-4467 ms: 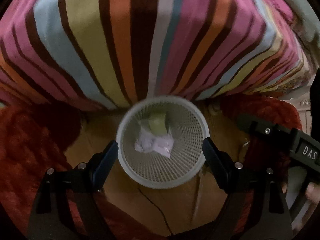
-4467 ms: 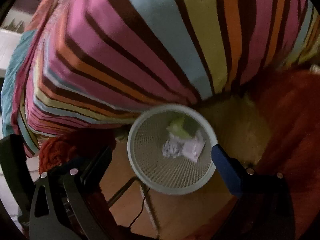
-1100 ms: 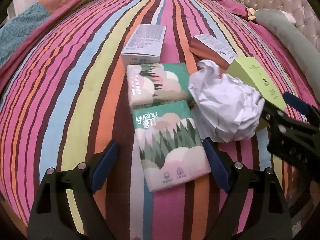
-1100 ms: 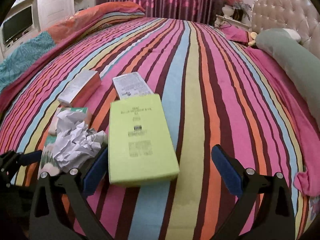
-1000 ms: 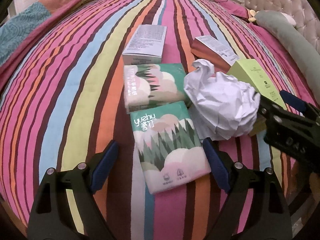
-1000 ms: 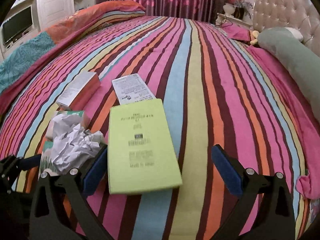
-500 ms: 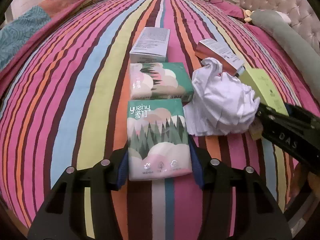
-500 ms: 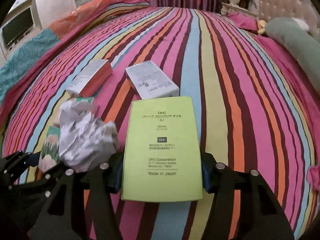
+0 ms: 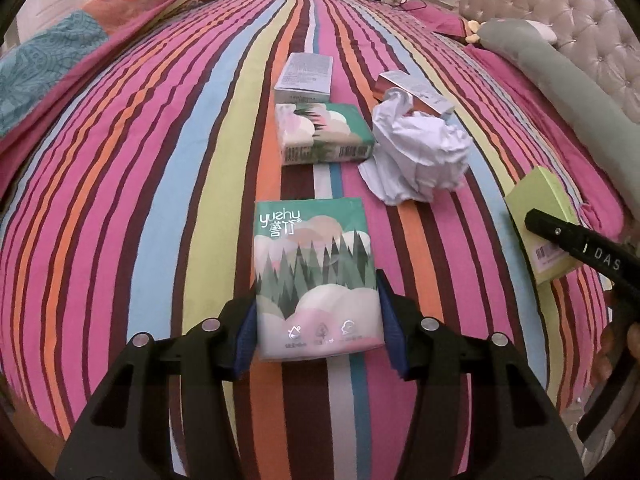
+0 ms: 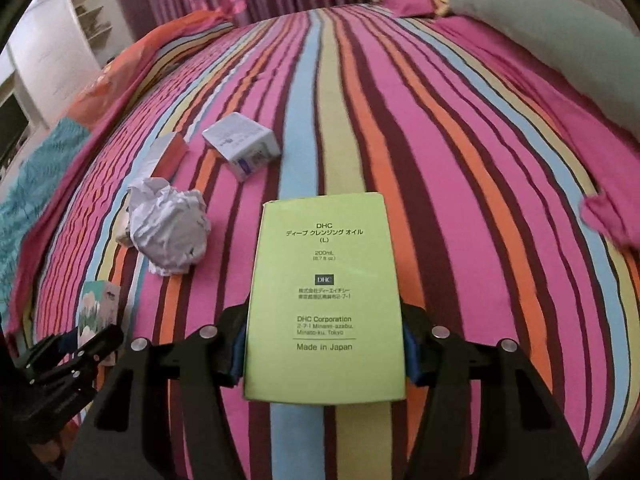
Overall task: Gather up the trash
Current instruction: 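Carry the tissue packet and DHC box with both tools over the wastebasket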
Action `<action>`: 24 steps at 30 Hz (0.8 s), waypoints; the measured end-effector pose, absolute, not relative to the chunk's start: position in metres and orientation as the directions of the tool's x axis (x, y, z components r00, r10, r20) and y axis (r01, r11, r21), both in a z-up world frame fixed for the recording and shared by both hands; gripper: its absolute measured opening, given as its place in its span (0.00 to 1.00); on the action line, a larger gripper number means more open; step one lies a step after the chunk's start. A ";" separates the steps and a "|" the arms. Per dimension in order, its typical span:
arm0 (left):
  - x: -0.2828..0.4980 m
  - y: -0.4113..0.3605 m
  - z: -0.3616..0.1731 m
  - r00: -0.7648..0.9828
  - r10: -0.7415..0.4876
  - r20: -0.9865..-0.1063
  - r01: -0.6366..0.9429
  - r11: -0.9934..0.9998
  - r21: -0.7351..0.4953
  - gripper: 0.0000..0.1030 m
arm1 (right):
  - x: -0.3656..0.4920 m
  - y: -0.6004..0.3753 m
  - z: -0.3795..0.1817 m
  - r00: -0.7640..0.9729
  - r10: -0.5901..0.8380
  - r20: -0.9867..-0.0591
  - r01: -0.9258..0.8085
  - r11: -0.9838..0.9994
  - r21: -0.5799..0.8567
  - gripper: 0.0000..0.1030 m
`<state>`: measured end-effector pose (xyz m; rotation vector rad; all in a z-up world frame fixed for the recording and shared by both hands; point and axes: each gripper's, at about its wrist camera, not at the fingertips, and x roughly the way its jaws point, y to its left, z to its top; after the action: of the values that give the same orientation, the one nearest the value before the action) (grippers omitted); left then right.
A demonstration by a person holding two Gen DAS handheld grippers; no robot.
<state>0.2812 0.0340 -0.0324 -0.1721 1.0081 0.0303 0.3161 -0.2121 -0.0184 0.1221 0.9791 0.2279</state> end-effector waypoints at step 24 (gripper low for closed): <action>0.187 0.035 -0.006 0.579 -0.106 -0.809 -0.035 0.987 -0.154 0.50 | 0.227 -0.238 -0.005 0.550 0.329 -0.768 -0.038 0.928 0.371 0.53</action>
<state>0.1869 0.0347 -0.0063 -0.1597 0.9539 -0.0414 0.2266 -0.2376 -0.0054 0.3294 0.9684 0.2223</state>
